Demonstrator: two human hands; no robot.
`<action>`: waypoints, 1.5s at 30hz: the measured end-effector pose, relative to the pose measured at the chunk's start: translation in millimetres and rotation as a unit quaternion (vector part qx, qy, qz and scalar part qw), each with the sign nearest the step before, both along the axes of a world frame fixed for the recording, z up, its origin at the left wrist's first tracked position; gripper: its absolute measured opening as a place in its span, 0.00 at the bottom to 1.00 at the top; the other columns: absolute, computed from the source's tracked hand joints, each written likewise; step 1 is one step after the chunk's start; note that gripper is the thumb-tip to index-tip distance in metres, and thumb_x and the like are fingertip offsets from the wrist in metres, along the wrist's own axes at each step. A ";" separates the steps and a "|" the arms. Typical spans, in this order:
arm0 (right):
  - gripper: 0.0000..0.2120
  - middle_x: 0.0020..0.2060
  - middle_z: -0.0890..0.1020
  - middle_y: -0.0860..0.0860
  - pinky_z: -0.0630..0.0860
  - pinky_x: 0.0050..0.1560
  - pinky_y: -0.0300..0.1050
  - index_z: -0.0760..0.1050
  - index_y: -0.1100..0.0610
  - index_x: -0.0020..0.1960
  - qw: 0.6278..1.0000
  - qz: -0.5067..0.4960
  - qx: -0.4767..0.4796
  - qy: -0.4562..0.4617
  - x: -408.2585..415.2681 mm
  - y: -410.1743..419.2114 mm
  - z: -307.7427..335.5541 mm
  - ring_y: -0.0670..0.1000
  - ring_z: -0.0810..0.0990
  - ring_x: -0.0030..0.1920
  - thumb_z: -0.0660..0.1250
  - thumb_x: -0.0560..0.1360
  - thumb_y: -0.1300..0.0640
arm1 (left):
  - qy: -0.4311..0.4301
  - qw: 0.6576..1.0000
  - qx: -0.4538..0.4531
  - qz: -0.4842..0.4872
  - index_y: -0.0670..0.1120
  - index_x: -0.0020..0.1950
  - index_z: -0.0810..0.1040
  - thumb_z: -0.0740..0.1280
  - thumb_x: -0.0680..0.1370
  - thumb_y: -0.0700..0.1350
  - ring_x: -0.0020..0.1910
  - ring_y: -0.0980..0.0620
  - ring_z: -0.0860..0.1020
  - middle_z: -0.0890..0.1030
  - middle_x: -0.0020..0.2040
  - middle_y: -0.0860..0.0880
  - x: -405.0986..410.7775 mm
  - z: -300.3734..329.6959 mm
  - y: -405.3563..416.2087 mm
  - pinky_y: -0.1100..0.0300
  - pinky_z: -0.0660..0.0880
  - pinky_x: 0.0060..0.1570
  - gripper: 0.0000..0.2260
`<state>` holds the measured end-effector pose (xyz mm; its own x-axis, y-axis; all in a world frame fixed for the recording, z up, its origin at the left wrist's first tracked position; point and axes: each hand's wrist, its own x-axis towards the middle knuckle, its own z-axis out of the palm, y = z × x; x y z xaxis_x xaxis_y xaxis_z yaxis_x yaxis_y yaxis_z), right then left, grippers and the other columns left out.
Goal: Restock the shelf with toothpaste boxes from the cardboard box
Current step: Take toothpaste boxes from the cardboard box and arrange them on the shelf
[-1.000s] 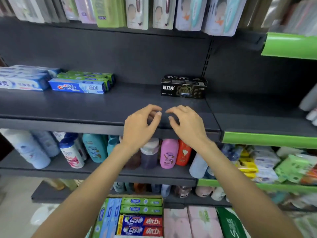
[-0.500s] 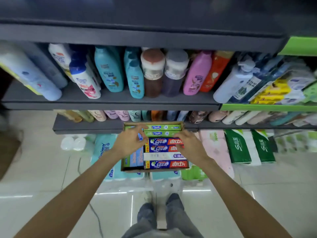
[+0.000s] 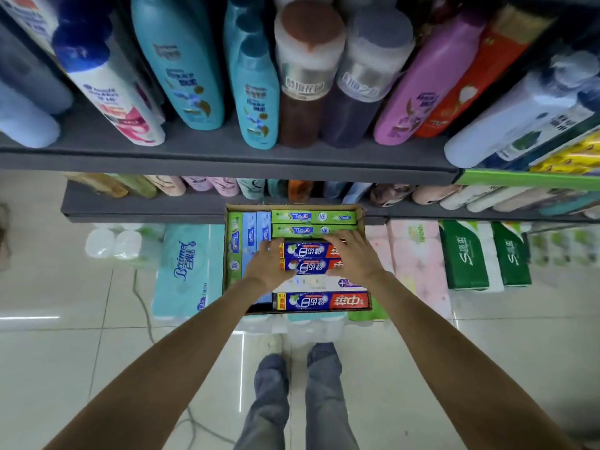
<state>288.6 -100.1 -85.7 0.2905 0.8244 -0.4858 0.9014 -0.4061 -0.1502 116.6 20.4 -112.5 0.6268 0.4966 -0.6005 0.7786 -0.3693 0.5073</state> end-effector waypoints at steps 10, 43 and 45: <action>0.30 0.70 0.67 0.52 0.58 0.71 0.51 0.63 0.52 0.73 0.979 0.196 -0.002 -0.059 24.2 22.1 -11.3 0.55 0.62 0.70 0.65 0.75 0.44 | 0.005 0.967 0.193 -0.168 0.52 0.71 0.64 0.68 0.70 0.62 0.68 0.46 0.62 0.65 0.68 0.47 11.2 -9.7 22.3 0.50 0.60 0.67 0.33; 0.33 0.70 0.66 0.54 0.60 0.70 0.49 0.56 0.53 0.75 0.998 0.042 0.049 0.016 28.0 -6.4 -13.5 0.54 0.64 0.70 0.67 0.75 0.51 | 0.017 0.943 0.195 -0.268 0.50 0.74 0.59 0.69 0.72 0.57 0.69 0.48 0.64 0.65 0.71 0.47 47.1 -2.5 23.0 0.51 0.65 0.68 0.35; 0.28 0.67 0.69 0.55 0.64 0.67 0.48 0.62 0.55 0.71 0.996 0.000 0.094 0.008 26.1 -10.4 -14.4 0.55 0.67 0.67 0.67 0.75 0.53 | 0.004 0.949 0.192 -0.250 0.50 0.73 0.61 0.67 0.74 0.58 0.69 0.49 0.65 0.67 0.71 0.48 47.7 -3.0 22.0 0.51 0.66 0.66 0.31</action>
<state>314.8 -110.5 -100.1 0.2840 0.9008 -0.3285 0.8980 -0.3700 -0.2380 164.2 42.4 -115.4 0.8371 0.3220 -0.4422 0.4618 -0.8494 0.2556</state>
